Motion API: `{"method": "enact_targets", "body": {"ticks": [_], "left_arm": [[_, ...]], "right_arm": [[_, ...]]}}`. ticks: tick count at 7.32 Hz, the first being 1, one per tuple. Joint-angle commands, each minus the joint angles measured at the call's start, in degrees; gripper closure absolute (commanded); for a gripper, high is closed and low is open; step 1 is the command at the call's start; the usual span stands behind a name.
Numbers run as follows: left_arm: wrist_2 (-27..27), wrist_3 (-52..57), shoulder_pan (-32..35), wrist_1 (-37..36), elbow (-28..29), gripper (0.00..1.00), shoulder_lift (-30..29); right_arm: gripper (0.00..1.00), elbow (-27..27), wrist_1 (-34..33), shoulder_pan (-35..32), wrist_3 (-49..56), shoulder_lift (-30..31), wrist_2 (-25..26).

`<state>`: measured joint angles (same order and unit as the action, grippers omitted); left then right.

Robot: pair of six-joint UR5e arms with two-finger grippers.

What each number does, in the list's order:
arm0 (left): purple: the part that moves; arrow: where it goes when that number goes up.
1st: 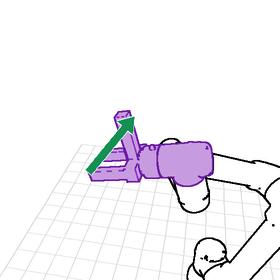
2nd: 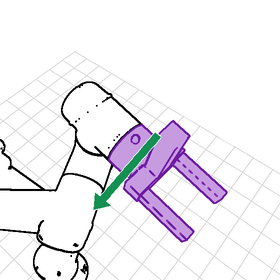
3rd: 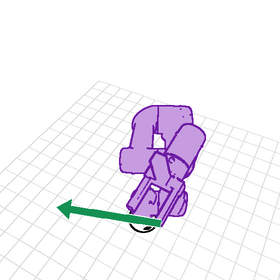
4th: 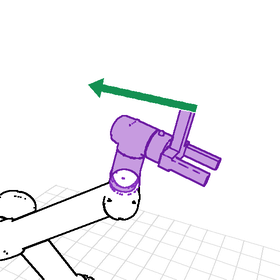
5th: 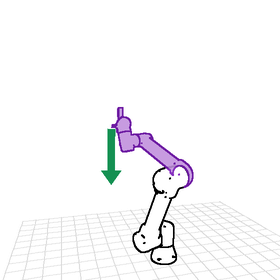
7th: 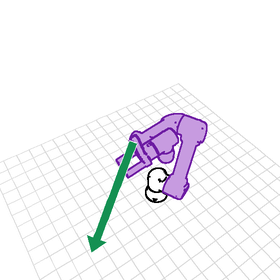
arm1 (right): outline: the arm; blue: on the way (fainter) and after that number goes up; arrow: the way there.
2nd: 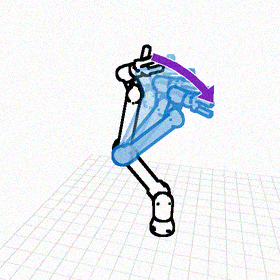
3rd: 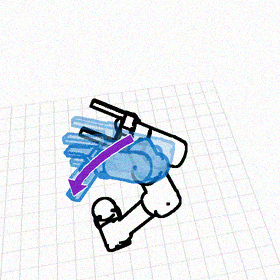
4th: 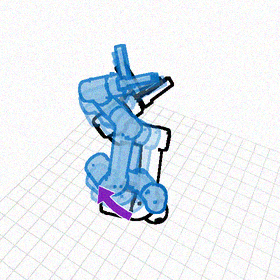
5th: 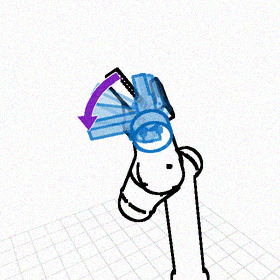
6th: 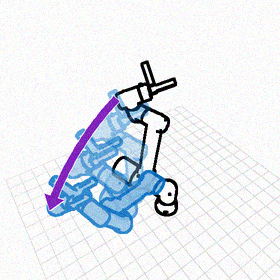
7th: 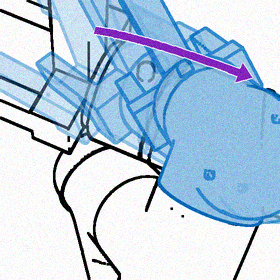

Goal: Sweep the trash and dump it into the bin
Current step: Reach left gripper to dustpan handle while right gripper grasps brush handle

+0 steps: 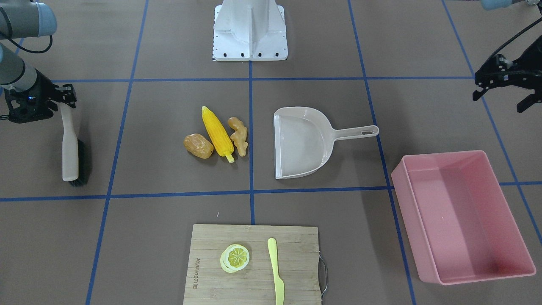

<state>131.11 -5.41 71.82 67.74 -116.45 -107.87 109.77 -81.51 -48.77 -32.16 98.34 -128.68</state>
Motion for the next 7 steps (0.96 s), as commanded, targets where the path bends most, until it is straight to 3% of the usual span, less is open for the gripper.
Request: {"method": "enact_targets", "body": {"ticks": [1, 2, 5, 6, 7], "left_arm": [[-9.2, 0.2, -10.8, 0.0, -2.5, 0.01, -4.8], [-13.9, 0.2, -16.7, -0.1, -4.8, 0.01, -4.9], [-18.1, 2.0, -30.2, 0.4, -4.8, 0.01, -6.2], [-23.9, 5.7, -32.1, 1.5, -4.8, 0.01, -6.0], [-25.5, 11.5, -35.0, 9.0, -3.1, 0.01, -4.7]], "right_arm": [[1.00, -0.1, -2.1, 0.1, -0.1, -0.8, -0.1], [1.00, 0.2, -2.4, 0.1, -0.1, -1.0, -0.1], [1.00, -0.7, -2.6, -0.3, 0.2, -2.9, 1.0], [1.00, -1.1, -2.5, -0.7, 0.2, -4.4, 1.1], [1.00, -1.1, -2.5, -0.6, 0.0, -5.3, 2.3]]}}
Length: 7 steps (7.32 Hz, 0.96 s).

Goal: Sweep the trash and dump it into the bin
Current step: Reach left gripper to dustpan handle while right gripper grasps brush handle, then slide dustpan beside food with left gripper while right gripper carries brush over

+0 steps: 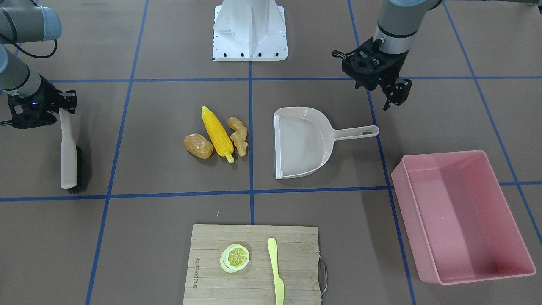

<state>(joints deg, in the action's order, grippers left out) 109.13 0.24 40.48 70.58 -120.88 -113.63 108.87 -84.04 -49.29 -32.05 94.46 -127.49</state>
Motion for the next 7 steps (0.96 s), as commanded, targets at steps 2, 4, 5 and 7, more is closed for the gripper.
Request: {"method": "enact_targets", "body": {"ticks": [2, 4, 5, 7], "left_arm": [[-3.5, 14.8, -4.2, 14.7, 8.9, 0.01, 1.7], [-3.6, 16.3, -5.2, 18.7, 11.8, 0.02, 1.7], [-3.5, 16.4, -5.1, 20.5, 12.9, 0.02, 2.0], [-3.0, 16.5, -5.1, 24.0, 17.5, 0.02, 1.6]], "right_arm": [[1.00, -0.5, 0.0, -1.3, 0.4, -2.8, 1.8], [1.00, -0.1, 0.2, -5.1, 0.3, -2.2, -2.5], [1.00, 0.1, 0.2, -6.9, 0.0, -2.5, -3.5], [1.00, 2.0, 0.3, -8.6, 0.1, -2.5, -4.4]]}}
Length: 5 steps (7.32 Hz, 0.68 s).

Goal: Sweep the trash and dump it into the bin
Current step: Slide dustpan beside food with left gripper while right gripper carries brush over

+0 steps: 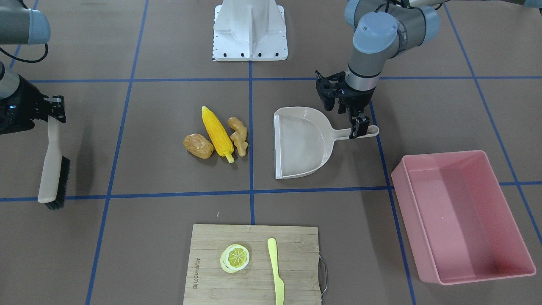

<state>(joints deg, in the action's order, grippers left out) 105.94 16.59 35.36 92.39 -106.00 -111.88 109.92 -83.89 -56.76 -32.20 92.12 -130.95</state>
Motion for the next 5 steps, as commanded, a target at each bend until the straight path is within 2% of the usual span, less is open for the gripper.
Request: {"method": "enact_targets", "body": {"ticks": [1, 2, 4, 5], "left_arm": [[0.3, 2.8, 0.0, 2.4, 3.7, 0.02, -0.3], [0.3, 3.4, 0.0, 2.6, 4.5, 0.02, -0.4], [0.7, 3.3, -0.1, 2.6, 4.6, 0.03, -0.4], [3.4, 3.3, 0.0, 2.6, 5.0, 0.12, -0.1]], "right_arm": [[1.00, 1.0, 0.4, -1.8, -0.3, -0.4, -4.7], [1.00, 1.0, 0.4, -2.8, -0.1, -1.1, -6.3], [1.00, 2.5, 0.6, -3.2, -2.8, -3.5, -6.1], [1.00, 3.8, 1.1, -3.1, -3.0, -6.4, -6.2]]}}
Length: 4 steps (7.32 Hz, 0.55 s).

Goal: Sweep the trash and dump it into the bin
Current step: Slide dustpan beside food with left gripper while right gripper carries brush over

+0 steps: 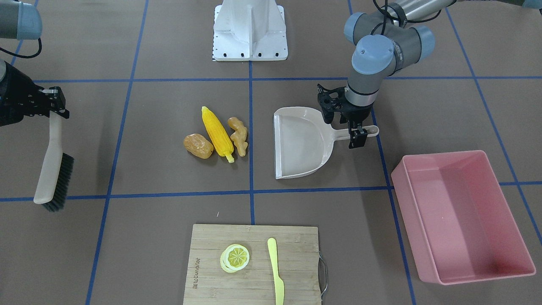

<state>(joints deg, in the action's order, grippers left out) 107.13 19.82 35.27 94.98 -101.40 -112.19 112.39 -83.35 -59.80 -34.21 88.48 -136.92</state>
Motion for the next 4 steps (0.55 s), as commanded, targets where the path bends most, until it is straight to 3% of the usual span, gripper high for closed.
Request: {"method": "enact_targets", "body": {"ticks": [1, 2, 3, 4], "left_arm": [[3.8, 0.1, 0.2, 0.1, 0.5, 0.30, 0.3], [4.4, 0.0, 0.2, 0.1, 0.5, 0.76, 0.4], [5.7, -0.1, 0.8, 0.1, 0.3, 0.98, 0.5], [7.1, 0.0, 2.2, 0.1, 0.2, 1.00, 0.4]], "right_arm": [[1.00, 2.0, 0.3, -0.1, -2.2, -3.6, -3.3], [1.00, 1.5, 0.8, 0.1, -3.6, -4.2, -9.6], [1.00, 2.6, 0.8, -0.4, -5.1, -4.4, -11.5], [1.00, 2.6, 1.9, -0.3, -5.1, -4.8, -11.6]]}}
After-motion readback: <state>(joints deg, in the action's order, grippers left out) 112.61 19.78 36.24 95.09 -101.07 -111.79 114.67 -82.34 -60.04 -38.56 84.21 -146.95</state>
